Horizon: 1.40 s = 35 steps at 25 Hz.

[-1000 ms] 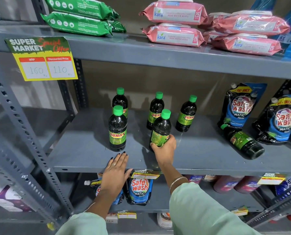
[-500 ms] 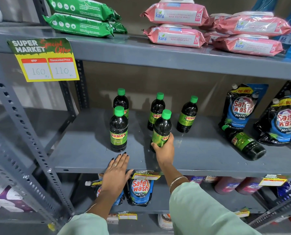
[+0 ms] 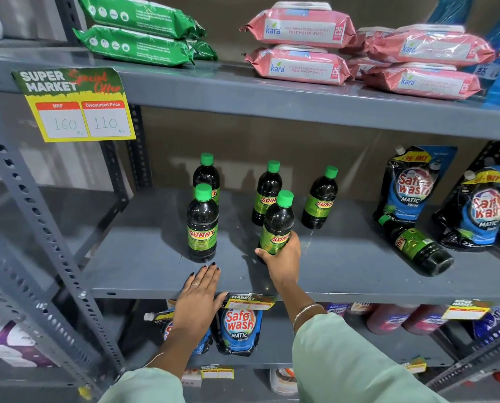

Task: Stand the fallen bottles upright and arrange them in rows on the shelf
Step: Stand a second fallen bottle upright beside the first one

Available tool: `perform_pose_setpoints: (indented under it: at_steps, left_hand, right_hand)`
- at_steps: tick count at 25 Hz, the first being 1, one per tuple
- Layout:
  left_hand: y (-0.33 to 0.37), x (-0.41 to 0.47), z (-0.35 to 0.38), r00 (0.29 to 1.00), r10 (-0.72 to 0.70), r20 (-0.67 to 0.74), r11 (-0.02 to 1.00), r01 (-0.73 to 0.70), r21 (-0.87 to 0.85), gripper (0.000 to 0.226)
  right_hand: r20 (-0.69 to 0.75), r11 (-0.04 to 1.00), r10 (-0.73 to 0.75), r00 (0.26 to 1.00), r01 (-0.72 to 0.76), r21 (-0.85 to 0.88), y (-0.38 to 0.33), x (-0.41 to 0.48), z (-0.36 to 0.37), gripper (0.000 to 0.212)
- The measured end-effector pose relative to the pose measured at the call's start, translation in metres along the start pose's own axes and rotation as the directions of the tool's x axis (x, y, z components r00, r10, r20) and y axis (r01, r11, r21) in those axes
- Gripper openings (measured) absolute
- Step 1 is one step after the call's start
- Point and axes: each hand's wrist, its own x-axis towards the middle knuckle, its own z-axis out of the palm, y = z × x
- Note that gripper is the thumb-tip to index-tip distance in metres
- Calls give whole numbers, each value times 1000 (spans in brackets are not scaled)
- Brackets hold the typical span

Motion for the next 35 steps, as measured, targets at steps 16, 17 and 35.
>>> perform_pose_setpoints:
  at_steps: [16,17,35]
  left_hand:
    - [-1,-1,0,1000,-1,-25,1000,1,-2,80]
    - [-1,-1,0,1000,0,-22,1000,0,-1,80]
    - [167,44,25,912,410,25,911,-410,50,62]
  right_hand:
    - [72,999,22,997,-25,33,-5,1,-1,62]
    - [73,999,23,997,-25,25,-5,1,-2,64]
    - [-110,956,59,992,-88,-281,49,79,-174,62]
